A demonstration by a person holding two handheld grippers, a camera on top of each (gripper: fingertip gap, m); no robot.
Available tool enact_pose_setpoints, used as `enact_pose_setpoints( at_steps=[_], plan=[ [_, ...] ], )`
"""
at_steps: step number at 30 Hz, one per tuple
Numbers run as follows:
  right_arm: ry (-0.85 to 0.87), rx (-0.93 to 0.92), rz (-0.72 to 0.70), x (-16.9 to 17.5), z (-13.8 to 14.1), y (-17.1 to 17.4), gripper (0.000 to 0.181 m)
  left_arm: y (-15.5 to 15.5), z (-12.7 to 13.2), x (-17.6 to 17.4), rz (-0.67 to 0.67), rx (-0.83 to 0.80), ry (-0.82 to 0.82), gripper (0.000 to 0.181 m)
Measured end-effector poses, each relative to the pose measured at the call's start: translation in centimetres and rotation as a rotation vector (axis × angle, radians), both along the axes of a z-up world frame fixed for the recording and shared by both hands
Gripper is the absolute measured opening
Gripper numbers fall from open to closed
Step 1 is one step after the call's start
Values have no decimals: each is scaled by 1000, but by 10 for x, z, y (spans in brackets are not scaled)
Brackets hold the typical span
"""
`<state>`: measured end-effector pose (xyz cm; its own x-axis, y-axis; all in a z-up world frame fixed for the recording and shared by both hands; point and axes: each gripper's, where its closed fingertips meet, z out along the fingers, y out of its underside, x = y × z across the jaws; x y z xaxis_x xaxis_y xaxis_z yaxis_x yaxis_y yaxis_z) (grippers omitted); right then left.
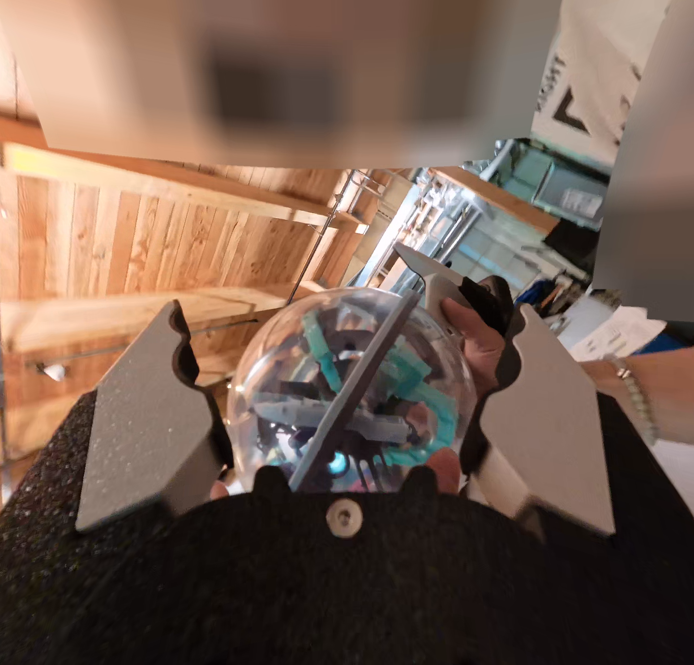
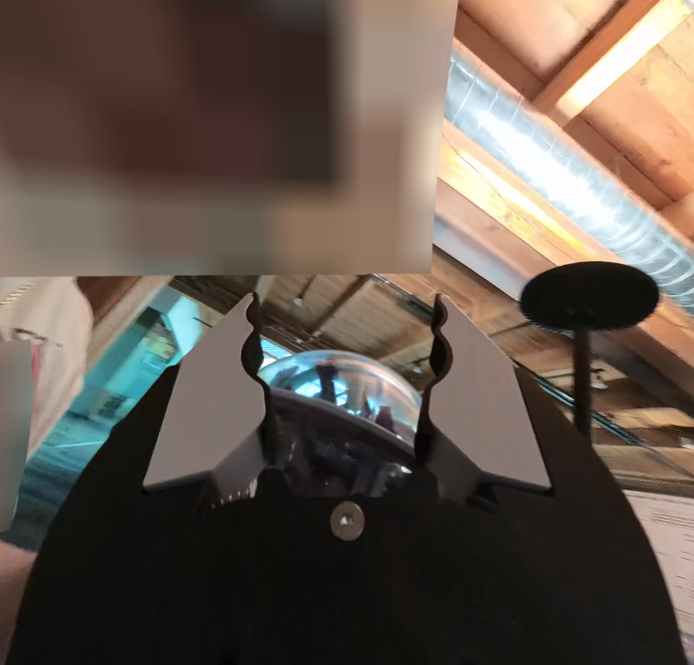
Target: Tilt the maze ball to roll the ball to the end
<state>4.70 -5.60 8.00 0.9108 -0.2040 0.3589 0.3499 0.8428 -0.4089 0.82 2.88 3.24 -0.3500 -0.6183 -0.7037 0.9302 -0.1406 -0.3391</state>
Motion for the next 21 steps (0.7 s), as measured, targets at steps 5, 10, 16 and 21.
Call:
enact_pose_setpoints(
  at_steps=[5,10,16,21],
  plan=[
    [-60,-153,-128,-12,11,39,92,39,15,16,-224,-241,221,157],
    [-113,-175,-130,-21,14,50,90,65,21,23,-322,-416,308,157],
    [-148,-217,-132,-24,6,56,90,71,21,32,-329,-503,385,157],
    [-133,-213,-124,-23,3,51,90,67,21,38,-343,-537,469,157]
  ],
)
